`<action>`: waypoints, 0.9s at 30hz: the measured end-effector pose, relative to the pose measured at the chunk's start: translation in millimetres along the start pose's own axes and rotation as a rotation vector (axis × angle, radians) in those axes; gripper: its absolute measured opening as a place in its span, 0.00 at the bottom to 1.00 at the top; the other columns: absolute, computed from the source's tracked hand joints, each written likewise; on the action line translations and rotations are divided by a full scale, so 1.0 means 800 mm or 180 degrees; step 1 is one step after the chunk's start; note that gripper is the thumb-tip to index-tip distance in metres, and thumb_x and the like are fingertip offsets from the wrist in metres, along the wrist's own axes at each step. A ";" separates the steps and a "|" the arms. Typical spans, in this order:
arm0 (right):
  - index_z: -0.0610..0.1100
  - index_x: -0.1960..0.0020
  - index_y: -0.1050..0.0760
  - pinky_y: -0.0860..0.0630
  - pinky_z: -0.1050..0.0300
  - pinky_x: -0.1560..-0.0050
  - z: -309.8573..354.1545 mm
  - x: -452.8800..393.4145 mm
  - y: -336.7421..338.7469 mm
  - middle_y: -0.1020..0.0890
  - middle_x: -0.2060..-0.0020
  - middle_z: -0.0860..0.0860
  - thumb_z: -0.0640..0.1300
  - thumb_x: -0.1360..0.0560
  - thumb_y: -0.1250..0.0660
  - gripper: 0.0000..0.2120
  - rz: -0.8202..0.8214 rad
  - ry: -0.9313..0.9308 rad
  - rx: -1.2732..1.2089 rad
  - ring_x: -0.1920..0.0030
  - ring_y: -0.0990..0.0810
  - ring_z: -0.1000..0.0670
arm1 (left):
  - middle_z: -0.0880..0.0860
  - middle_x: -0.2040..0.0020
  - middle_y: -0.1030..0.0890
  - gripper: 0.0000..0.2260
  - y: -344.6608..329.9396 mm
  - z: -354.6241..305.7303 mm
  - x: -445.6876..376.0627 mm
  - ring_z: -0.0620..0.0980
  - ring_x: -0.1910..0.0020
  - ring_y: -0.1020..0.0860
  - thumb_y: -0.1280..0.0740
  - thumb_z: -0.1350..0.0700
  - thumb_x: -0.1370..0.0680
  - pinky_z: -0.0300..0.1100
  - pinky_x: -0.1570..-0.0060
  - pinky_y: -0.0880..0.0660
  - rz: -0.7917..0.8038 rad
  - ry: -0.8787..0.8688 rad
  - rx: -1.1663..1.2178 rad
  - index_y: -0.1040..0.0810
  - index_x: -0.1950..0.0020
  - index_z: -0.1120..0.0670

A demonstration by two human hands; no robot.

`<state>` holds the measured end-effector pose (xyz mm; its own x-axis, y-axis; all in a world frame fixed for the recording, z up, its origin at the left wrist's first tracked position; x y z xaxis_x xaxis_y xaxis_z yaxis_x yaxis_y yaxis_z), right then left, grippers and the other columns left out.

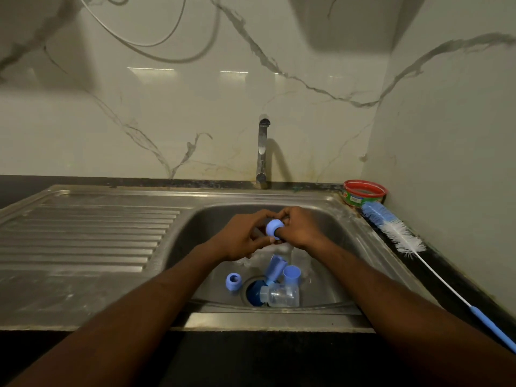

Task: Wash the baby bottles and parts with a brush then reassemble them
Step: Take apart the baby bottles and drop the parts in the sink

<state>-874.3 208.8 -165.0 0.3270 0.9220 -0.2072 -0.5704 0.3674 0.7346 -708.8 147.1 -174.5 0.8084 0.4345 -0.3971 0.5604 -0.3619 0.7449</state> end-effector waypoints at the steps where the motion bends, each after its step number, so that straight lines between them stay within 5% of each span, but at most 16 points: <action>1: 0.41 0.48 0.20 0.20 0.59 0.60 0.001 0.001 0.000 0.17 0.59 0.47 0.36 0.29 0.26 0.10 0.0012 -0.0018 -0.0137 0.59 0.17 0.50 | 0.50 0.49 0.16 0.20 0.003 0.004 -0.001 0.43 0.59 0.16 0.27 0.50 0.22 0.37 0.67 0.20 -0.0056 0.0086 -0.0068 0.25 0.31 0.51; 4: 0.38 0.44 0.21 0.23 0.67 0.67 0.002 0.004 -0.005 0.16 0.57 0.46 0.35 0.26 0.26 0.12 0.0164 -0.0131 -0.0744 0.67 0.16 0.58 | 0.52 0.51 0.17 0.15 0.006 0.014 -0.002 0.45 0.60 0.16 0.28 0.51 0.21 0.41 0.68 0.18 -0.0139 0.0501 -0.0170 0.22 0.36 0.53; 10: 0.44 0.43 0.22 0.20 0.62 0.60 0.012 0.005 -0.012 0.14 0.57 0.48 0.41 0.27 0.24 0.14 0.0210 0.0327 -0.0841 0.61 0.14 0.52 | 0.55 0.57 0.16 0.11 0.005 0.032 -0.002 0.49 0.63 0.16 0.31 0.49 0.19 0.44 0.67 0.18 -0.0308 0.1101 -0.0171 0.24 0.40 0.54; 17: 0.43 0.48 0.18 0.32 0.76 0.67 0.008 0.005 -0.005 0.15 0.59 0.49 0.43 0.27 0.24 0.09 -0.0012 0.0416 -0.0050 0.67 0.24 0.64 | 0.49 0.51 0.17 0.14 -0.001 0.039 -0.003 0.45 0.60 0.17 0.32 0.48 0.19 0.43 0.62 0.18 0.0129 0.0953 -0.0539 0.26 0.36 0.52; 20: 0.43 0.49 0.17 0.33 0.76 0.68 0.004 0.006 -0.004 0.14 0.55 0.47 0.43 0.29 0.22 0.10 0.0060 0.0472 0.0164 0.66 0.25 0.62 | 0.48 0.47 0.18 0.20 -0.001 0.045 -0.005 0.44 0.54 0.19 0.31 0.44 0.21 0.49 0.48 0.20 0.0076 0.0823 -0.0830 0.28 0.32 0.49; 27: 0.44 0.49 0.17 0.30 0.76 0.66 0.007 0.009 -0.001 0.16 0.59 0.53 0.50 0.32 0.19 0.16 -0.0010 0.0542 -0.0058 0.64 0.22 0.62 | 0.46 0.43 0.18 0.22 -0.001 0.040 -0.004 0.42 0.53 0.19 0.31 0.43 0.21 0.45 0.47 0.21 0.0222 0.0721 -0.0907 0.29 0.30 0.48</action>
<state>-867.0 214.7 -163.5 0.1972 0.9277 -0.3171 -0.5837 0.3710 0.7222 -706.0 119.2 -191.1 0.7647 0.6000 -0.2350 0.4068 -0.1668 0.8981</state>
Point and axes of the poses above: each hand's wrist, its own x-axis away from the middle knuckle, its own y-axis out of the back of the hand, z = x × y, the point moved 2 cm from there along -x, towards the middle knuckle
